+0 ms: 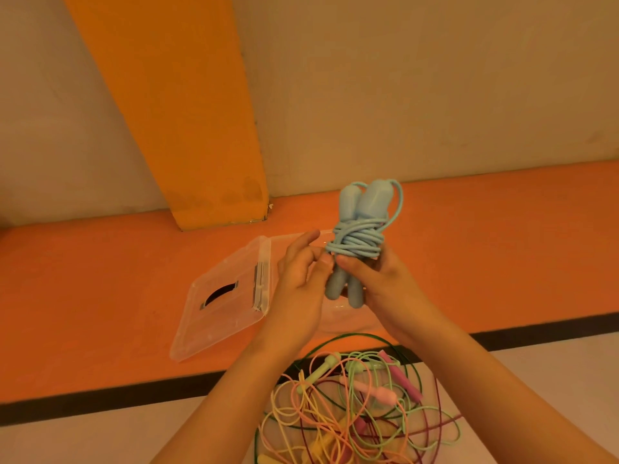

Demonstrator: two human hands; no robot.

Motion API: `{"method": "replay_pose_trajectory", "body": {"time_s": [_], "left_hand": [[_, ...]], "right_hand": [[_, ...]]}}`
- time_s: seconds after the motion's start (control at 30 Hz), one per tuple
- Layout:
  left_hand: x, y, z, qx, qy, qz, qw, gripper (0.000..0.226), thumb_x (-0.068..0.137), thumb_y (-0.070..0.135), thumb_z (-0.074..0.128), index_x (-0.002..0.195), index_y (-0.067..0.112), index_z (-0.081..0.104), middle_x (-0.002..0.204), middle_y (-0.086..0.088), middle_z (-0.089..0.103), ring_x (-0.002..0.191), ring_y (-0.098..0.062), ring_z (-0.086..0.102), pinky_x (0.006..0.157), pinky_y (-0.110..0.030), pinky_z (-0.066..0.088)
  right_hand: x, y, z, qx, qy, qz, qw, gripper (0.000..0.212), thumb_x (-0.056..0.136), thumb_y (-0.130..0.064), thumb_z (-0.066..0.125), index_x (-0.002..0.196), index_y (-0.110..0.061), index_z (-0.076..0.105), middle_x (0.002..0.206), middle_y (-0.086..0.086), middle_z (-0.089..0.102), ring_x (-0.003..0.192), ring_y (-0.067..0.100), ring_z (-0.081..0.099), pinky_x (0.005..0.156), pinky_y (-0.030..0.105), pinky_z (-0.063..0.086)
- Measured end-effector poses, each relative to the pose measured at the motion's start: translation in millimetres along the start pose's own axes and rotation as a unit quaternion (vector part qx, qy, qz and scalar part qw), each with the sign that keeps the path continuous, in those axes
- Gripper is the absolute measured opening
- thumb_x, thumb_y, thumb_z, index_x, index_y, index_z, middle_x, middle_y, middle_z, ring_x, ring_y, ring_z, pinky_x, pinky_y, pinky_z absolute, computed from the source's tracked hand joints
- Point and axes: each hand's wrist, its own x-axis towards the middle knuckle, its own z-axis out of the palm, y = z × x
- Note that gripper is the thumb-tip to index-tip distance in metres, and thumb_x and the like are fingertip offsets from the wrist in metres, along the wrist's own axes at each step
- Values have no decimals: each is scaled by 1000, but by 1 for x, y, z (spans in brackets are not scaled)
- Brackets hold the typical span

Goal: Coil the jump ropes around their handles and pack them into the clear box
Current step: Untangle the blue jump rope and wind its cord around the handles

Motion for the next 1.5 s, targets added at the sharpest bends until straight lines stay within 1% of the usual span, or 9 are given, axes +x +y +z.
{"method": "replay_pose_trajectory", "body": {"time_s": [0.2, 0.3, 0.4, 0.57, 0.7, 0.83, 1.0, 1.33, 1.5], "left_hand": [[-6, 1, -11, -5, -39, -5, 999, 22, 99, 8, 43, 84, 15, 57, 126, 24, 42, 106, 33, 29, 90, 0, 24], [-9, -3, -11, 2, -61, 4, 998, 17, 99, 7, 43, 92, 4, 58, 125, 27, 42, 104, 36, 27, 96, -7, 25], [-11, -4, -12, 11, -74, 31, 997, 28, 95, 21, 46, 97, -4, 56, 129, 27, 44, 117, 26, 30, 104, -22, 30], [-9, -7, -10, -16, -64, -28, 997, 19, 98, 12, 49, 103, -1, 62, 128, 13, 53, 114, 5, 50, 88, -6, 38], [-4, -16, -8, 2, -27, -91, 996, 15, 89, 12, 64, 102, 6, 63, 115, 6, 62, 105, -10, 59, 89, -24, 47], [1, -14, -10, -46, -37, -125, 990, 20, 89, 12, 62, 110, 11, 62, 112, -2, 67, 99, -13, 64, 83, -24, 51], [2, -9, -10, -106, -10, -115, 988, 16, 96, 10, 51, 107, 11, 63, 100, 0, 71, 89, -13, 68, 79, -29, 52], [-1, -14, -10, 57, 31, -11, 998, 27, 76, 12, 78, 94, 18, 60, 84, 7, 66, 73, -2, 61, 69, -19, 49], [0, -17, -12, 112, 37, -18, 993, 11, 90, 7, 61, 97, 16, 61, 83, 1, 68, 74, -13, 66, 71, -27, 51]], "right_hand": [[8, -5, -12, -150, 23, -13, 988, 40, 84, -13, 67, 116, -8, 45, 97, 10, 60, 74, 22, 64, 67, 37, 54], [10, -2, -17, -222, 47, -14, 974, 38, 82, -16, 70, 111, -12, 45, 99, 2, 60, 86, 20, 61, 77, 40, 52], [11, 1, -18, -260, 54, -24, 964, 34, 83, -17, 69, 105, -15, 43, 89, -9, 56, 80, 7, 56, 65, 19, 46], [11, 2, -20, -269, 80, -4, 960, 40, 79, -22, 74, 106, -15, 46, 94, 1, 60, 87, 24, 62, 73, 44, 51], [11, -4, -22, -189, 59, 44, 979, 40, 83, -14, 69, 116, -9, 48, 106, 9, 60, 92, 26, 64, 76, 43, 56], [10, -4, -22, -141, 33, 69, 987, 43, 84, -17, 69, 122, -11, 49, 113, 12, 61, 97, 26, 64, 82, 48, 55], [10, -5, -27, -111, 5, 73, 991, 39, 88, -13, 64, 122, -6, 48, 95, 18, 64, 85, 23, 67, 86, 51, 53], [8, 9, -18, -83, 8, 93, 992, 40, 84, -6, 67, 117, -17, 46, 110, 13, 66, 100, 29, 65, 91, 56, 49], [5, 11, -12, -38, -2, 81, 996, 41, 88, -2, 60, 123, -10, 41, 101, 10, 66, 75, 23, 69, 75, 39, 59]]}}
